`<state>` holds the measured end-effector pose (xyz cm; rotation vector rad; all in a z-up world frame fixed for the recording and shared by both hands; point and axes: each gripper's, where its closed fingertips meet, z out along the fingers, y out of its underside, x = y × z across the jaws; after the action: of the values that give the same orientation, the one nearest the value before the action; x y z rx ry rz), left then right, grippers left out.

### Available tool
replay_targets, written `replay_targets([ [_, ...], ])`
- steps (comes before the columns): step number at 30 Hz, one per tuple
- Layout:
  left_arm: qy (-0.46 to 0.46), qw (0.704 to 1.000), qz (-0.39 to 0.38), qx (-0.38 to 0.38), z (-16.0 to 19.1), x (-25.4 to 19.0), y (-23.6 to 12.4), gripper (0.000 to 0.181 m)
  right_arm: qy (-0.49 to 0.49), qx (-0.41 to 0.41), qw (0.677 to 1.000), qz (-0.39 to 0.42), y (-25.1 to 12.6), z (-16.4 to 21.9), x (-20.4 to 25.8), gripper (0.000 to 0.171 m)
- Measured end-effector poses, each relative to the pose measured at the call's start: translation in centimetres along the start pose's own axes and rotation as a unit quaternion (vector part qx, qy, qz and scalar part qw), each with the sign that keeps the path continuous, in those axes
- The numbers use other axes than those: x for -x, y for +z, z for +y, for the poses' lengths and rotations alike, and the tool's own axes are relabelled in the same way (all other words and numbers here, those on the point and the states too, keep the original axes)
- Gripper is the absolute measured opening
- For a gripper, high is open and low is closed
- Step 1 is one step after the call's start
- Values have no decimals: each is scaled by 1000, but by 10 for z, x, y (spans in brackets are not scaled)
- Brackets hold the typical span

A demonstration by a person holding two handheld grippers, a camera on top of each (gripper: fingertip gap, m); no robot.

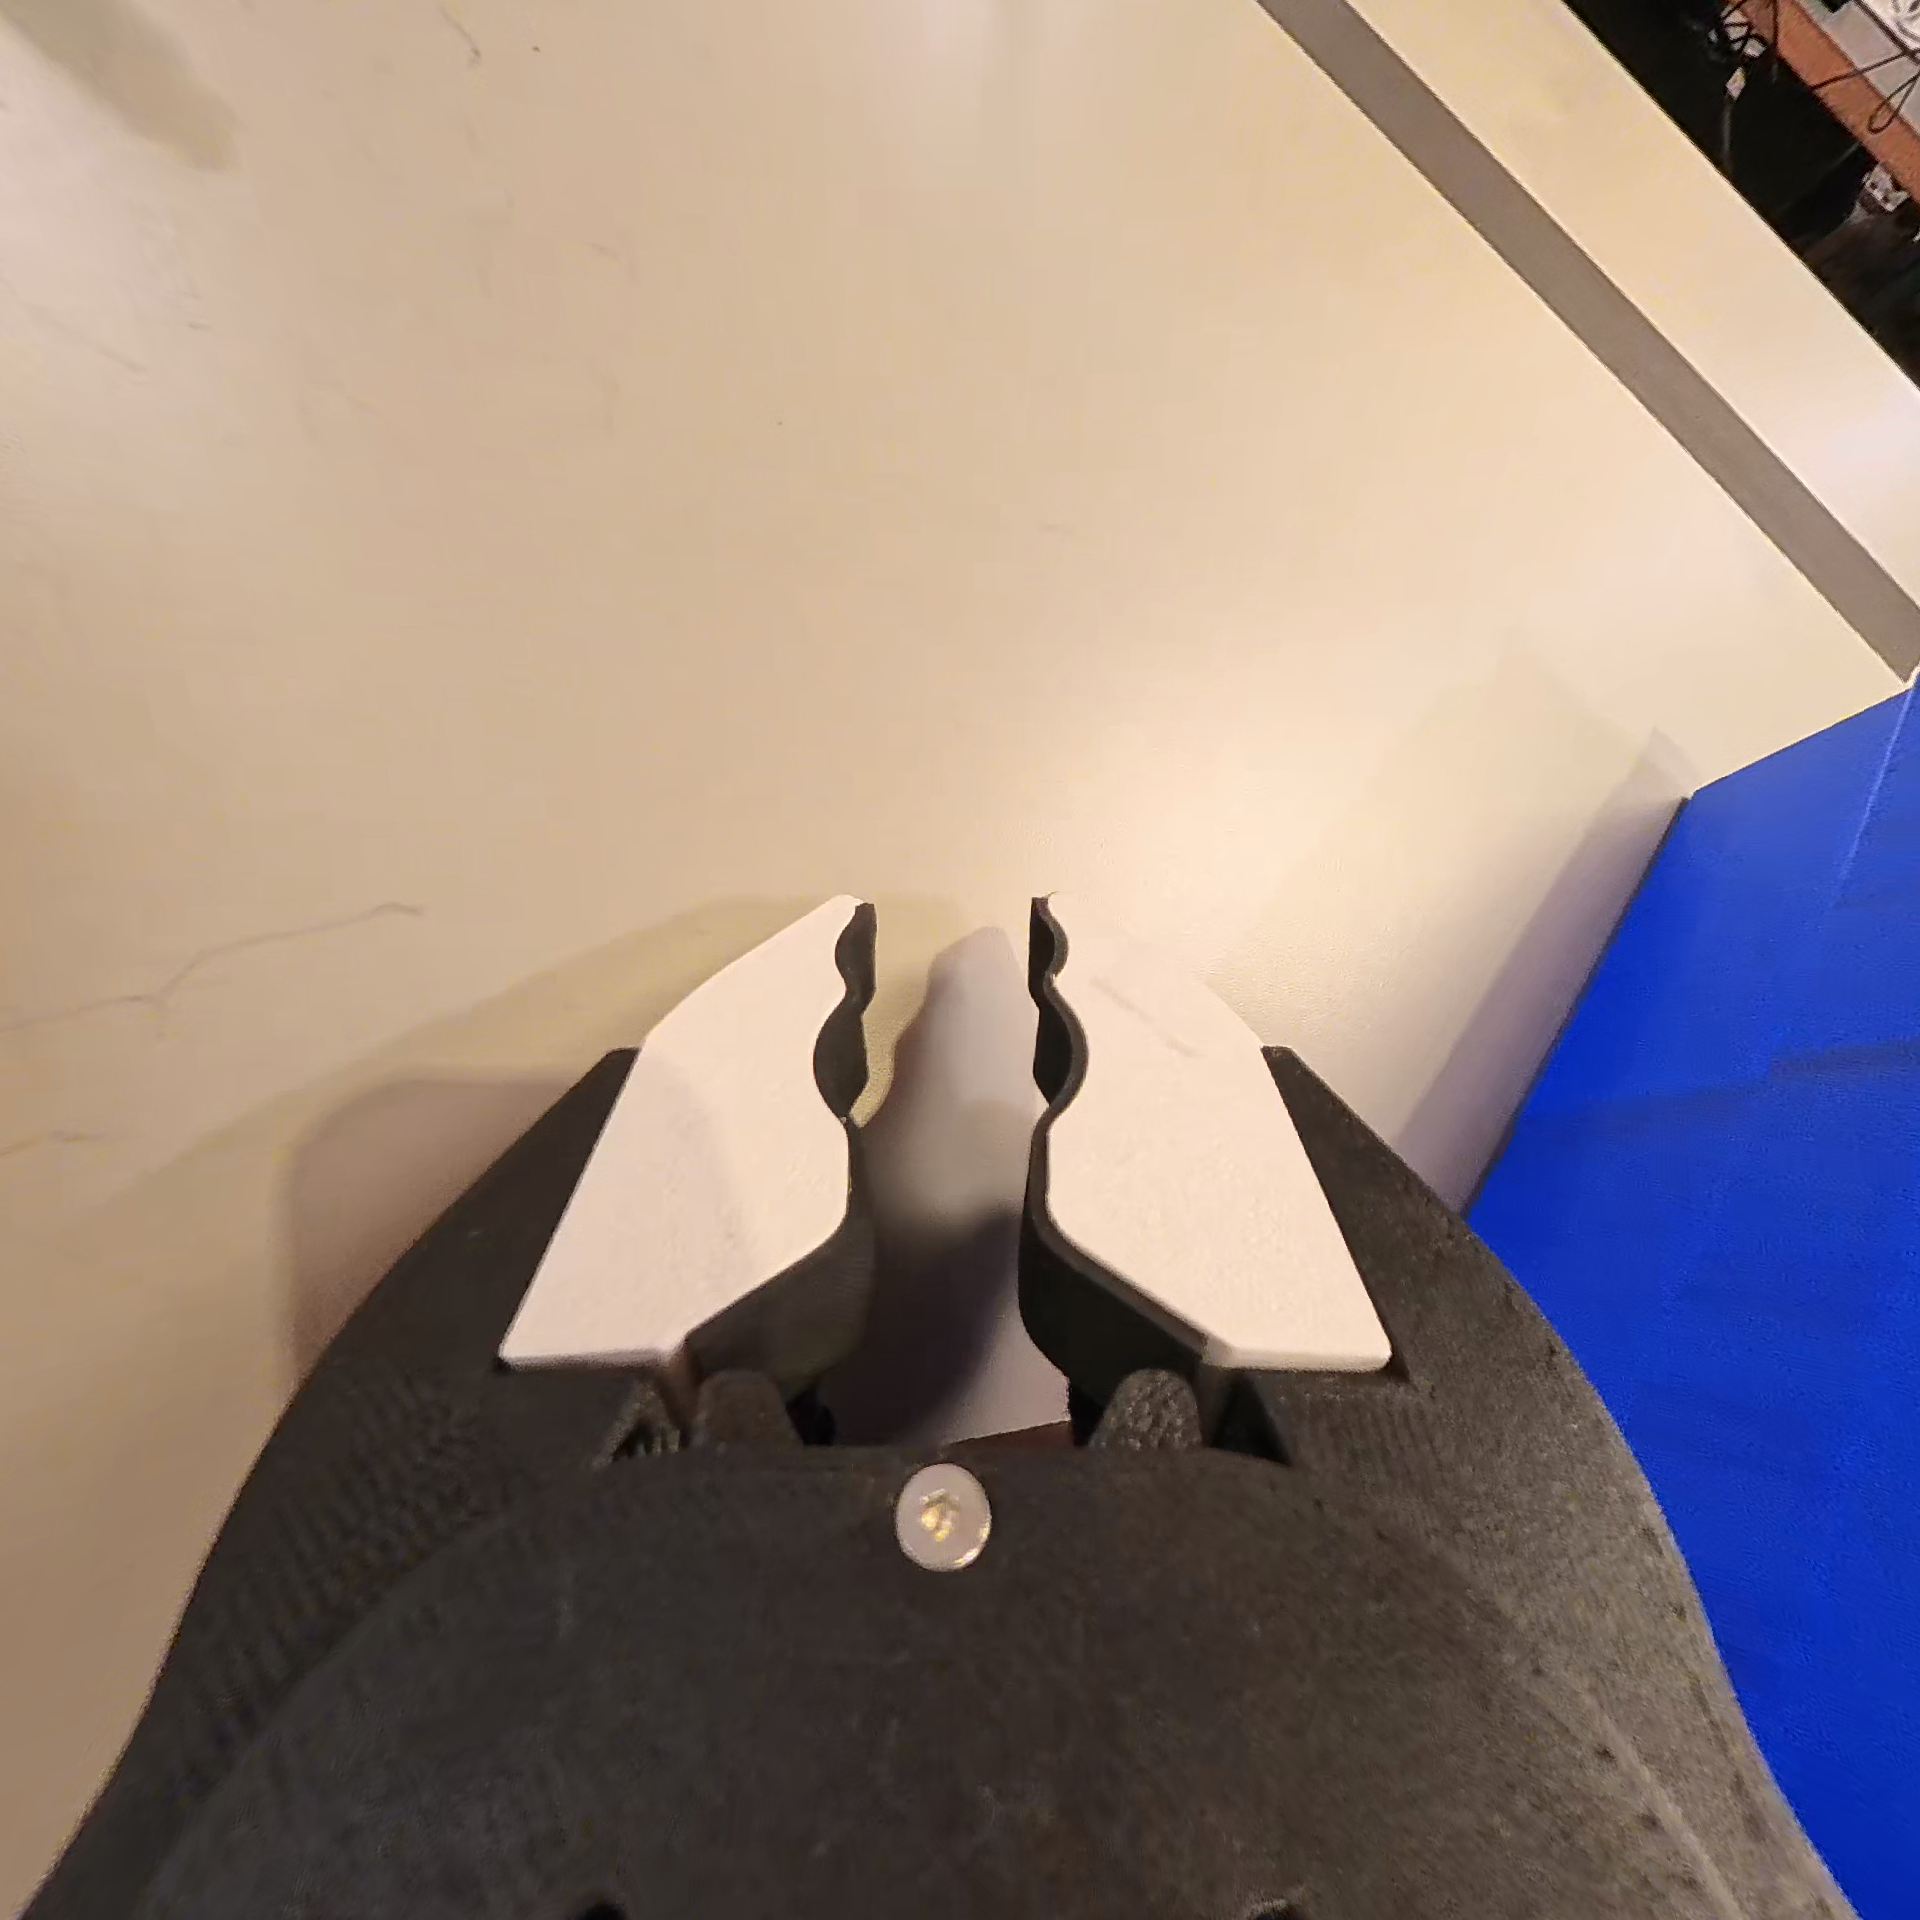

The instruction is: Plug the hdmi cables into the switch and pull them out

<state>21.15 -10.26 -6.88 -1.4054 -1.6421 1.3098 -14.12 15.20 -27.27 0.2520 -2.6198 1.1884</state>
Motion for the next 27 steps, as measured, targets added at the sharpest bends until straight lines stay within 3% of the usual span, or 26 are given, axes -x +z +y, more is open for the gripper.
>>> replay_targets([
  [2, -11, 995, -99, -19, -5, 70, -27, 32, 0, 0, 1000, 0, 0, 0, 0, 29],
  [4, -28, 982, -185, 15, 19, 137, -39, 32, 1, 0, 1000, -1, 0, 0, 0, 29],
  [9, -7, 954, -223, 200, 112, 218, -13, 33, 1, 0, 1000, -5, 0, 0, 1, 29],
  [16, 18, 946, -186, 264, 147, 237, 42, 38, 8, 3, 1000, -3, 1, 0, -1, 29],
  [21, 2, 938, -188, 290, 158, 247, 47, 17, 10, 4, 1000, 2, 1, 1, -2, 29],
  [24, -11, 946, -205, 252, 142, 247, 36, 8, 12, 5, 1000, 0, 2, 1, -2, 29],
  [27, -9, 954, -238, 183, 100, 246, 14, 8, 15, 6, 1000, 1, 2, 1, -3, 29],
])
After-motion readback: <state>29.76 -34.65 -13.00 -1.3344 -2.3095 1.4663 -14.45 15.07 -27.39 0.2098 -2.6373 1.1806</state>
